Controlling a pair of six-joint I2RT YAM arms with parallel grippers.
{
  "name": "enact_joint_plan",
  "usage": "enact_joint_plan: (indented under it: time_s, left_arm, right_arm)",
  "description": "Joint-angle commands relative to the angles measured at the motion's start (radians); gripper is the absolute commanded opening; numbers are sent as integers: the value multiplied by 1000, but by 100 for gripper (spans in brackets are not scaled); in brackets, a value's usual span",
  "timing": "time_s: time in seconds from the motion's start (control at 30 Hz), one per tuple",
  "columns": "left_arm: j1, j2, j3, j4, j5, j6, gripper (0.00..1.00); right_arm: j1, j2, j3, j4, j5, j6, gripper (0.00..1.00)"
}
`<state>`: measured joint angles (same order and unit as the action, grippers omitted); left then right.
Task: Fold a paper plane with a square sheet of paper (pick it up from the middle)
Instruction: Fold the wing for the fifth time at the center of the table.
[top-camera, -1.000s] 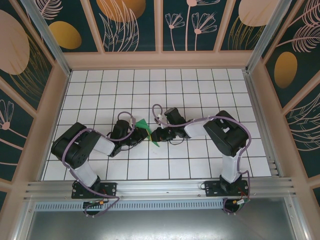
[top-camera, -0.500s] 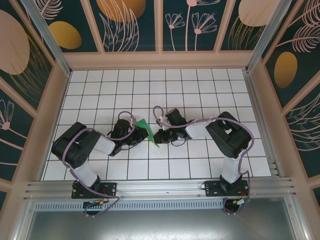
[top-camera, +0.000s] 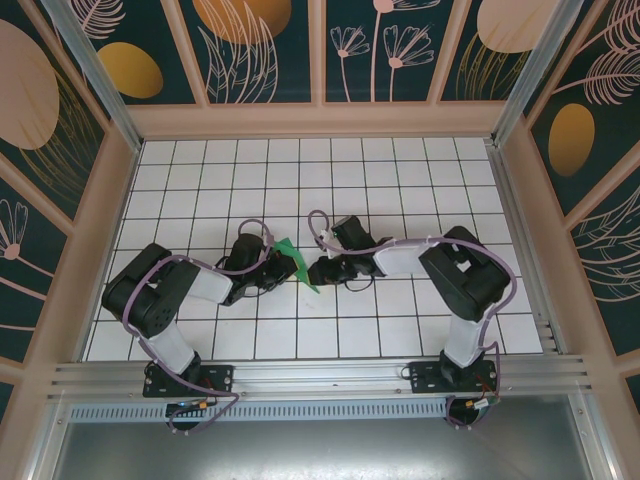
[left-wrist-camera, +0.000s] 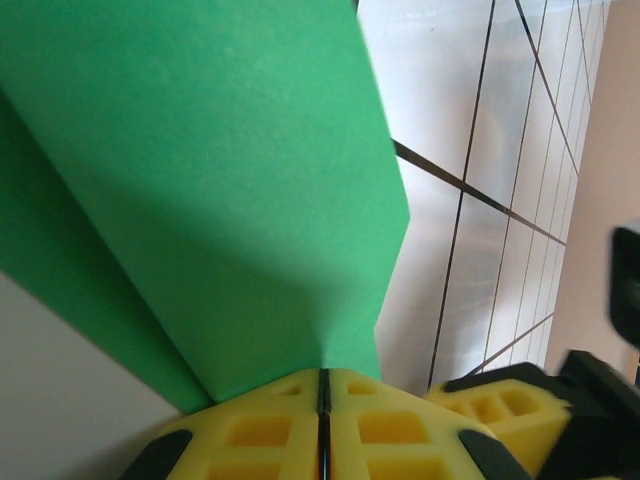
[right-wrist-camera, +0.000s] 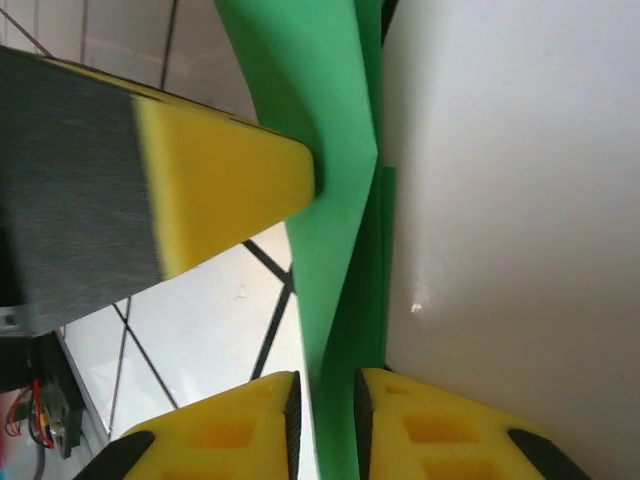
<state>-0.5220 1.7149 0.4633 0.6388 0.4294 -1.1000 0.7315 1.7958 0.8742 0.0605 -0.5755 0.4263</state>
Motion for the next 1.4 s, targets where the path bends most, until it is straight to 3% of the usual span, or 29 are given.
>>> enact_joint_plan:
  time_s: [0.0,0.1,0.27,0.47,0.8,1.37]
  left_arm:
    - [-7,80,-2,-198,-138,41,12]
    - [-6,80,3,-204,-139,46,12]
    - [-7,80,6,-211,-141,48,12]
    - [-6,84,11,-216,-142,49,12]
    - [-7,88,18,-234,-148,47,11]
    - [-7,109,31,-279,-179,45,11]
  right_arm:
    - [-4,-99,-3,-56,62,5,28]
    - [11,-116,2,-57,79,5,26]
    - [49,-74,47,-60,92,2,8]
    - [74,2,109,-77,109,-4,1]
    - [82,83,165,-181,157,-50,0]
    - [82,82,159,-246,187,-101,0]
